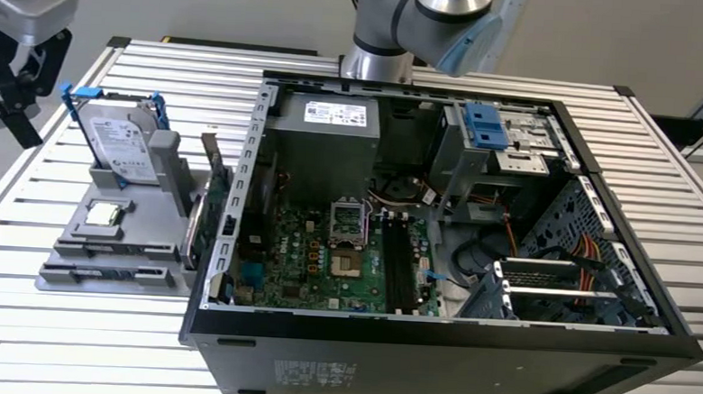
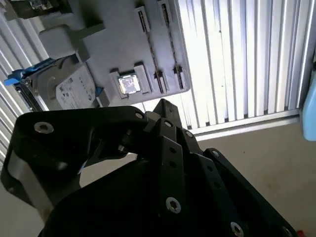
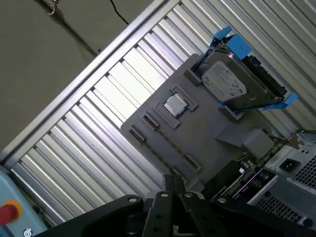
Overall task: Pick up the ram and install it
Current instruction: 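Pick up the ram and move it above insertion slot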
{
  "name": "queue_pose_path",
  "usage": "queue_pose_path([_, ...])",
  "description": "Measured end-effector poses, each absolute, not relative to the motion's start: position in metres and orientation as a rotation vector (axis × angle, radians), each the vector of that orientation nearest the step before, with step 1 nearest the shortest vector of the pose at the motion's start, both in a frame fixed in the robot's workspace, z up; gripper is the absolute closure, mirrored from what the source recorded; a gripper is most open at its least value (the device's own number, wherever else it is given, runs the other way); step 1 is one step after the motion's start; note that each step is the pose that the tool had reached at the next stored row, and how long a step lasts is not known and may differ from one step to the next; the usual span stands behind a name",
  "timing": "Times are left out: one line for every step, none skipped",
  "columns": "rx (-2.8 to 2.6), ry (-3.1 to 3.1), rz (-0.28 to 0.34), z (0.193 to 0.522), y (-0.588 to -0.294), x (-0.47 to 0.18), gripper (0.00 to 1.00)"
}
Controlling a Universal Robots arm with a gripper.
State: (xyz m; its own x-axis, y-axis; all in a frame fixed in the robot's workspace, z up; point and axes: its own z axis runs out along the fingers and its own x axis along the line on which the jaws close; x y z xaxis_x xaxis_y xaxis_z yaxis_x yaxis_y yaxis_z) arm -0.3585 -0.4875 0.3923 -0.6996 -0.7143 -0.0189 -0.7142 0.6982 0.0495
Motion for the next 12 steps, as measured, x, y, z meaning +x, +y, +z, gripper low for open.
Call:
queue_pose_path([1.239, -2.884, -0.083, 0.3923, -0.4875, -0.3584, 1.0])
queue_pose_path([1.262, -2.873, -0.083, 0.3923, -0.4875, -0.3585, 1.0])
queue_pose_path([1.284, -2.863, -0.083, 0.3923, -0.4875, -0.3584, 1.0])
queue_pose_path([1.306, -2.852, -0.083, 0.3923, -0.4875, -0.3585, 1.0])
queue_pose_path([1.325, -2.843, -0.083, 0.3923, -0.4875, -0.3585, 1.0])
queue_pose_path([1.343, -2.834, -0.083, 0.3923, -0.4875, -0.3584, 1.0])
queue_pose_path([1.359, -2.826, -0.083, 0.3923, -0.4875, -0.3584, 1.0])
queue_pose_path([1.377, -2.817, -0.083, 0.3923, -0.4875, -0.3584, 1.0])
queue_pose_path([1.393, -2.809, -0.083, 0.3923, -0.4875, -0.3583, 1.0])
queue_pose_path([1.411, -2.8, -0.083, 0.3923, -0.4875, -0.3584, 1.0])
queue_pose_path([1.428, -2.792, -0.082, 0.3923, -0.4875, -0.3583, 1.0])
queue_pose_path([1.445, -2.783, -0.081, 0.3923, -0.4876, -0.3583, 1.0])
